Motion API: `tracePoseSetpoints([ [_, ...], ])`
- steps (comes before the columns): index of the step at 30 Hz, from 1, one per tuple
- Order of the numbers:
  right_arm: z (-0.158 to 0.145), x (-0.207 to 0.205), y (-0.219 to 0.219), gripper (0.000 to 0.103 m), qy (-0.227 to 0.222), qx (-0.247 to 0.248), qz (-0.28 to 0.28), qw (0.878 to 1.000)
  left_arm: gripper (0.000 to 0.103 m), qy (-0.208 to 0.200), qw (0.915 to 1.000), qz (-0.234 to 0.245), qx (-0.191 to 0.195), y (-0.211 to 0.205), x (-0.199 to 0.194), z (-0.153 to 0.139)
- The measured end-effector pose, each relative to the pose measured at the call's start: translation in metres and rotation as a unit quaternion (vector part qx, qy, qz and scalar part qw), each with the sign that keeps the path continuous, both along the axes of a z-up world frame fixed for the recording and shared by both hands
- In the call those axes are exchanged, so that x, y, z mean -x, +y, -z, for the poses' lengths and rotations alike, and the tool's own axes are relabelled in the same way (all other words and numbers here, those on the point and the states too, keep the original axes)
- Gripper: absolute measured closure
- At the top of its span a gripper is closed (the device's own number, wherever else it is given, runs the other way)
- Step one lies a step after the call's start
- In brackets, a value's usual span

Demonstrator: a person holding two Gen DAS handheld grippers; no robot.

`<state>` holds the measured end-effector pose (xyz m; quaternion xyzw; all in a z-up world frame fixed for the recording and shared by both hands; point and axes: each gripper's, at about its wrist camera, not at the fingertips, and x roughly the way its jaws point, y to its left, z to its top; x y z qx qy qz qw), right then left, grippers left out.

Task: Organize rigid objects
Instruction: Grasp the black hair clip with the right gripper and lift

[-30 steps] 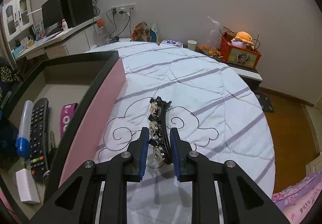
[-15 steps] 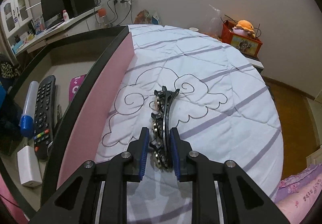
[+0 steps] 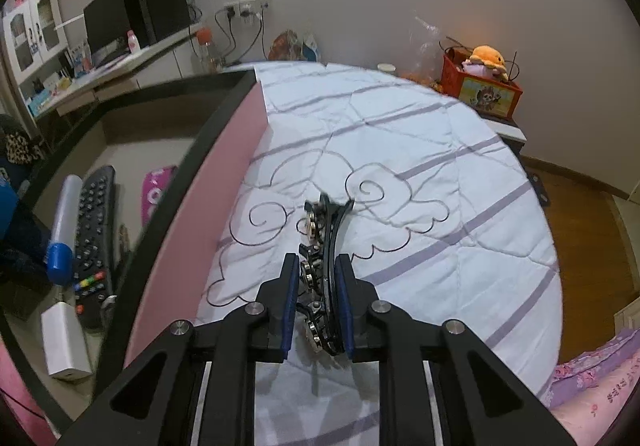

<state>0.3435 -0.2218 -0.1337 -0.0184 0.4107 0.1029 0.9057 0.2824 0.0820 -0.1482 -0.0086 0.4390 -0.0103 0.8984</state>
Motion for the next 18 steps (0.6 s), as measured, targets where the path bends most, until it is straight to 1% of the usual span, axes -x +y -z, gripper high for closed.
tracePoseSetpoints([
  [4, -0.021, 0.009, 0.006, 0.086, -0.022, -0.008, -0.009, 1.000, 0.094, 0.000, 1.0000, 0.000, 0.000, 0.000, 0.000, 0.000],
  [5, -0.028, 0.012, 0.010, 0.093, -0.030, -0.010, -0.017, 0.999, 0.094, 0.000, 1.0000, 0.000, 0.000, 0.000, 0.000, 0.000],
  [7, -0.042, 0.019, 0.024, 0.093, -0.044, -0.012, -0.041, 0.998, 0.094, 0.000, 1.0000, 0.000, 0.001, 0.001, 0.000, 0.000],
  [10, -0.054, 0.024, 0.041, 0.094, -0.056, -0.008, -0.066, 0.996, 0.094, 0.000, 1.0000, 0.000, 0.000, 0.000, 0.000, 0.000],
  [12, -0.057, 0.024, 0.050, 0.094, -0.055, 0.000, -0.072, 0.996, 0.093, 0.000, 1.0000, 0.000, 0.000, -0.001, 0.000, 0.000],
  [14, -0.054, 0.022, 0.049, 0.094, -0.049, 0.000, -0.070, 0.996, 0.093, 0.000, 1.0000, 0.001, -0.001, -0.001, 0.000, 0.000],
  [15, -0.050, 0.020, 0.045, 0.094, -0.041, -0.001, -0.067, 0.997, 0.093, 0.000, 1.0000, 0.001, -0.001, -0.001, -0.001, 0.000],
  [18, -0.043, 0.023, 0.029, 0.094, -0.037, -0.003, -0.049, 0.998, 0.093, 0.000, 1.0000, 0.002, 0.000, -0.002, -0.001, -0.001],
])
